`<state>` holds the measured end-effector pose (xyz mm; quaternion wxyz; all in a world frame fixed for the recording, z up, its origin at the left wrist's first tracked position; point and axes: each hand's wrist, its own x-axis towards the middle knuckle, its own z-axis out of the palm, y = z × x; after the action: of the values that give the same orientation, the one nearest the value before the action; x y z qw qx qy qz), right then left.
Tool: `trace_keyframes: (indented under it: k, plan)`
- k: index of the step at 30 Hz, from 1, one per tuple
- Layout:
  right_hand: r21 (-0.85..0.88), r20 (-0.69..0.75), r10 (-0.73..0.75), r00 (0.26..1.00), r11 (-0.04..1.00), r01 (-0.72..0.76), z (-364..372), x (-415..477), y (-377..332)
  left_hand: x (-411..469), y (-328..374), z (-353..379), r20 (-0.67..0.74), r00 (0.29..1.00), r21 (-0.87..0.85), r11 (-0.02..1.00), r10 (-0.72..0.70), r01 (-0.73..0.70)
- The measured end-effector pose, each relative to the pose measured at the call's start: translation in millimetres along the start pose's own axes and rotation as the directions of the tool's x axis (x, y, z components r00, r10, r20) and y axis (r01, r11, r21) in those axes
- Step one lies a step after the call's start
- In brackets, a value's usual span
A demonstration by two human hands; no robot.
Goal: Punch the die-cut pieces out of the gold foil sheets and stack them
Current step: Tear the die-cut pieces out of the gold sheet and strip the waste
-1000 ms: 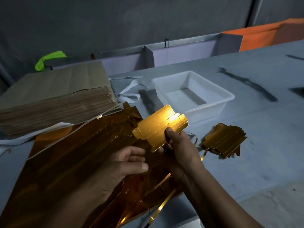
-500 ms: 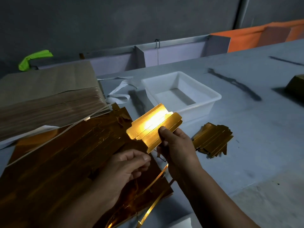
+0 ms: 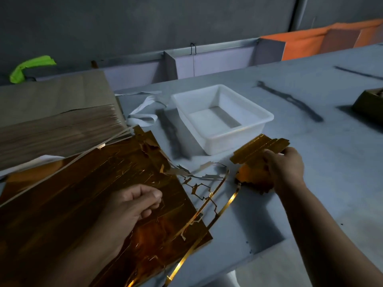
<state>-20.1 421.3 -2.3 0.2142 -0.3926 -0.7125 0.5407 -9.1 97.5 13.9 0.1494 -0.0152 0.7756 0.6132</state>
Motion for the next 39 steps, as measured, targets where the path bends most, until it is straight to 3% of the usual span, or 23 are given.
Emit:
trace_keyframes:
  k: [9,12,15,18,21,26,29,32,34,36,39]
  plan:
    - [-0.368,0.003,0.013,1.0,0.93,-0.011,-10.9,-0.6,4.4,21.9,-11.7,-44.9,-0.201,0.979,0.344,0.939,0.045,0.027]
    - [-0.51,-0.036,-0.111,0.993,0.856,0.077,-17.6,-13.2,-5.8,33.2,-14.9,-62.8,-0.207,0.977,0.571,0.818,0.058,0.072]
    - [-0.465,0.11,-0.196,0.974,0.856,0.225,-12.1,-33.2,-25.7,40.1,-15.2,-69.5,-0.204,0.979,0.687,0.715,0.02,0.128]
    - [-0.353,0.349,-0.293,0.89,0.839,0.415,3.5,-55.4,-44.2,44.3,-13.0,-67.3,-0.19,0.982,0.78,0.609,0.006,0.147]
    - [-0.276,0.587,-0.311,0.747,0.79,0.547,28.6,-79.0,-53.0,48.9,-10.9,-66.7,-0.174,0.985,0.831,0.538,0.008,0.142]
    - [-0.159,0.789,-0.283,0.546,0.764,0.626,73.9,-110.5,-57.0,51.7,-12.2,-71.0,-0.151,0.985,0.858,0.506,0.086,0.087]
    - [-0.13,0.861,-0.173,0.479,0.834,0.536,97.8,-124.3,-58.6,49.2,-14.3,-71.2,-0.104,0.975,0.903,0.43,0.197,0.009]
    - [-0.209,0.888,0.036,0.458,0.92,0.333,120.5,-134.3,-61.3,44.9,-17.1,-68.5,-0.078,0.948,0.927,0.372,0.308,-0.045]
    - [-0.247,0.886,0.174,0.429,0.962,0.118,134.0,-139.4,-62.0,40.4,-18.9,-67.4,-0.067,0.917,0.933,0.351,0.393,-0.083]
    - [-0.25,0.884,0.266,0.385,0.964,-0.092,146.5,-142.9,-59.8,33.7,-18.9,-66.6,-0.028,0.879,0.932,0.33,0.476,-0.149]
    - [-0.231,0.87,0.31,0.383,0.943,-0.24,161.0,-148.6,-55.9,26.5,-20.4,-63.0,0.071,0.85,0.927,0.28,0.522,-0.249]
